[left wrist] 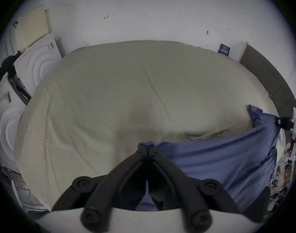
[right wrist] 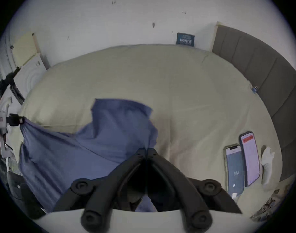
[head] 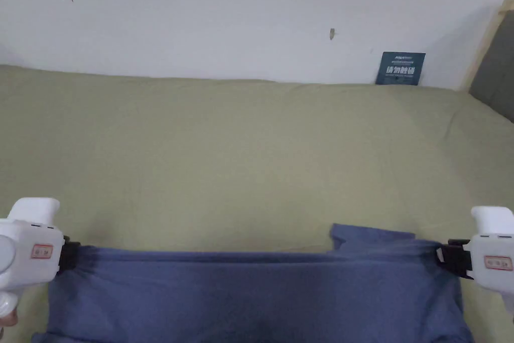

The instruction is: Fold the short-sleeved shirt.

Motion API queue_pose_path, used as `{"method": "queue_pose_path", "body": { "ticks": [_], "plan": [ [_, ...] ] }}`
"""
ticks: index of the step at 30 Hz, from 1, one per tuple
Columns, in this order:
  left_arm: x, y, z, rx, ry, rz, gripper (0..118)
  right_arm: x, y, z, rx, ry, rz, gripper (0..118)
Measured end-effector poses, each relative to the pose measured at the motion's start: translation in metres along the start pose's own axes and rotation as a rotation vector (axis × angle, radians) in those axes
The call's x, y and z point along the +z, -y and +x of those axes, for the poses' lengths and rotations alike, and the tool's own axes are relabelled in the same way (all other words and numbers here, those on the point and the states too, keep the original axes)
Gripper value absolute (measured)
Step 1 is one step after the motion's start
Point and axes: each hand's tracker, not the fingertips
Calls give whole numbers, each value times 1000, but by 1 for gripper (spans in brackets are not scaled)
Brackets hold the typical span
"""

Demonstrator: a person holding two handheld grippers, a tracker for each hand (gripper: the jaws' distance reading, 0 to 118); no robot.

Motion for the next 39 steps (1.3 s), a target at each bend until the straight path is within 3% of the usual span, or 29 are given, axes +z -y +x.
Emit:
{"method": "queue_pose_path", "body": {
  "ticks": [14, 22, 28, 29, 30, 31, 32, 33, 34, 36, 39],
  "plan": [
    [109, 117, -16, -18, 44, 131, 0, 131, 124, -10, 5, -40, 94, 0],
    [94, 181, -23, 51, 61, 76, 0, 133, 199, -20, -30, -22, 45, 0],
    [81, 197, -28, 94, 71, 27, 2, 116, 210, -18, -64, -14, 17, 0],
    [82, 198, -28, 93, 76, 34, 22, 118, 210, -16, -70, -15, 17, 7],
    [85, 198, -25, 84, 60, 51, 22, 119, 208, -17, -77, -11, 17, 7],
    [87, 197, -24, 81, 53, 61, 34, 122, 207, -18, -86, -8, 33, 13],
    [88, 195, -23, 81, 45, 54, 72, 124, 204, -19, -96, 13, 50, 44],
    [91, 195, -23, 86, 21, 71, 105, 126, 203, -20, -117, 26, 51, 86],
    [99, 194, -22, 85, 9, 114, 113, 135, 202, -20, -136, 9, 67, 118],
    [107, 190, -20, 101, -2, 117, 113, 152, 195, -22, -144, 25, 116, 110],
    [118, 185, -18, 101, -14, 136, 111, 146, 193, -32, -147, 24, 153, 116]
  ]
}}
